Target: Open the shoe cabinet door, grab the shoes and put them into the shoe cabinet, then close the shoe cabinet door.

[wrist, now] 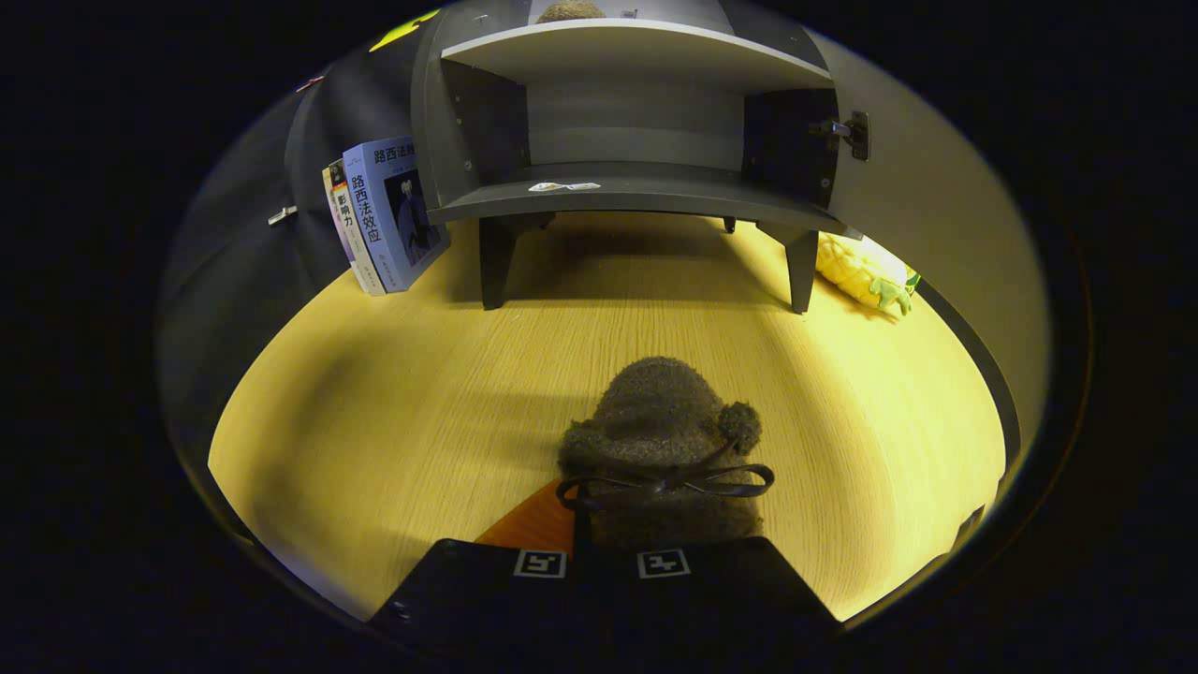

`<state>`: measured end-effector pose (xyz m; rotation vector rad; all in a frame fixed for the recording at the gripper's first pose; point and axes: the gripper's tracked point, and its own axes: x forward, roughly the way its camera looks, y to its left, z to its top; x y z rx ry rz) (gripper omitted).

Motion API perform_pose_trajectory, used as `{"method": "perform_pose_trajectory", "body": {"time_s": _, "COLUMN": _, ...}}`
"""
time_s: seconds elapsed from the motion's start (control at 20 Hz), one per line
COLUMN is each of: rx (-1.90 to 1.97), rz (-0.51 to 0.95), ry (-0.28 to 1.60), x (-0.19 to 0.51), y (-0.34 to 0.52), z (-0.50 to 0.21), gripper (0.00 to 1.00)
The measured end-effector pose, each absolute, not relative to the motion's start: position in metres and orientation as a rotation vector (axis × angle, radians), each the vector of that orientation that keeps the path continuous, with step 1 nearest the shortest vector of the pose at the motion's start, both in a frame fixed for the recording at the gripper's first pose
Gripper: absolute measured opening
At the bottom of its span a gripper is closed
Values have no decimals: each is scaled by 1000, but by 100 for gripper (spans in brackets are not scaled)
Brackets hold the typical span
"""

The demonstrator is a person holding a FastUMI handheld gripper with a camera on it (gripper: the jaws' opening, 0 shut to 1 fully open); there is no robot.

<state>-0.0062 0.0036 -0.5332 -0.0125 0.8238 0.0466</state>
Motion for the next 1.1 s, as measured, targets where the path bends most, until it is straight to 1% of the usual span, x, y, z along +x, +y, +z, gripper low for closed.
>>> {"method": "perform_pose_trajectory", "body": {"time_s": 0.1, "rx": 22, "rz": 37, "ry": 825, "x": -5, "y": 2, "z": -535, "gripper": 13}}
{"method": "perform_pose_trajectory", "body": {"time_s": 0.15, "rx": 34, "rz": 36, "ry": 831, "x": -7, "y": 3, "z": -531, "gripper": 5}}
{"method": "perform_pose_trajectory", "body": {"time_s": 0.35, "rx": -1, "rz": 25, "ry": 835, "x": -12, "y": 2, "z": -526, "gripper": 5}}
{"method": "perform_pose_trajectory", "body": {"time_s": 0.5, "rx": 0, "rz": 42, "ry": 802, "x": -13, "y": 6, "z": -499, "gripper": 5}}
{"method": "perform_pose_trajectory", "body": {"time_s": 0.7, "rx": -29, "rz": 60, "ry": 763, "x": -2, "y": 2, "z": -439, "gripper": 5}}
{"method": "perform_pose_trajectory", "body": {"time_s": 1.1, "rx": -34, "rz": 23, "ry": 595, "x": 55, "y": -23, "z": -275, "gripper": 5}}
